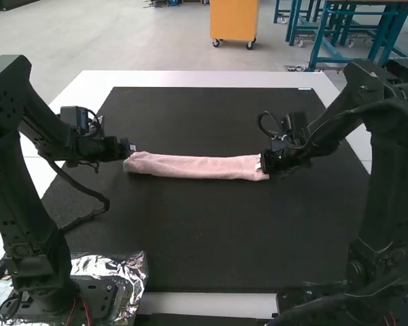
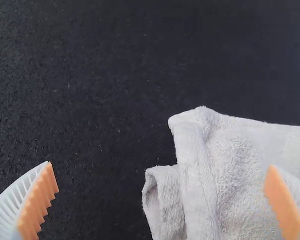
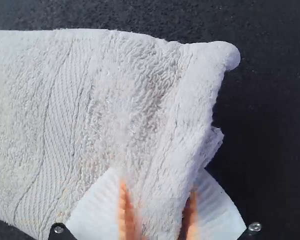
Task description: Fold the towel.
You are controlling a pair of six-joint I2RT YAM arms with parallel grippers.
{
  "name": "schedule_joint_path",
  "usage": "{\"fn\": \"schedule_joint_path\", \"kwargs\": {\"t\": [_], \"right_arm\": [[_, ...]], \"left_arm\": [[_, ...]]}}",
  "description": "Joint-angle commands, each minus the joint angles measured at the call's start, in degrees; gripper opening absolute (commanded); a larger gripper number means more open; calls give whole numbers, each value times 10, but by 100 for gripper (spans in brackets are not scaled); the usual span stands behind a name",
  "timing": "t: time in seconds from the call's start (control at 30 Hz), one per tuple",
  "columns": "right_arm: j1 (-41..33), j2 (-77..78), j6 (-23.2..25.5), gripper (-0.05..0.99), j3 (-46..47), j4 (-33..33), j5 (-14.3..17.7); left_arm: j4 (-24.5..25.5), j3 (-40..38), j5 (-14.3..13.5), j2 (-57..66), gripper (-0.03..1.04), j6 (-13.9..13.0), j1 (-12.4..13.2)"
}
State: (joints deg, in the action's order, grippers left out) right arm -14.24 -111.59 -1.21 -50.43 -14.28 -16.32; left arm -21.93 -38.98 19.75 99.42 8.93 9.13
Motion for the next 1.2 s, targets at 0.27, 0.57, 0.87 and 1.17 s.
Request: {"fn": "schedule_joint_path", "kwargs": {"t": [0.27,0.57,0.87,1.17], "right_arm": [[48,81,-18,-2,5,28,-30],[31,153,7,-2,-8,53,-61],[-116,99,40,-2,-63,39,-37],[-199,19,51,-2,-153,36,-21]], "left_arm": [[-8,-17,12,-16,97,2,0],[-15,-45,5,-16,97,1,-2],[-12,-41,-13,-24,97,-14,5],[-13,-25,-16,-31,97,-14,35]]}}
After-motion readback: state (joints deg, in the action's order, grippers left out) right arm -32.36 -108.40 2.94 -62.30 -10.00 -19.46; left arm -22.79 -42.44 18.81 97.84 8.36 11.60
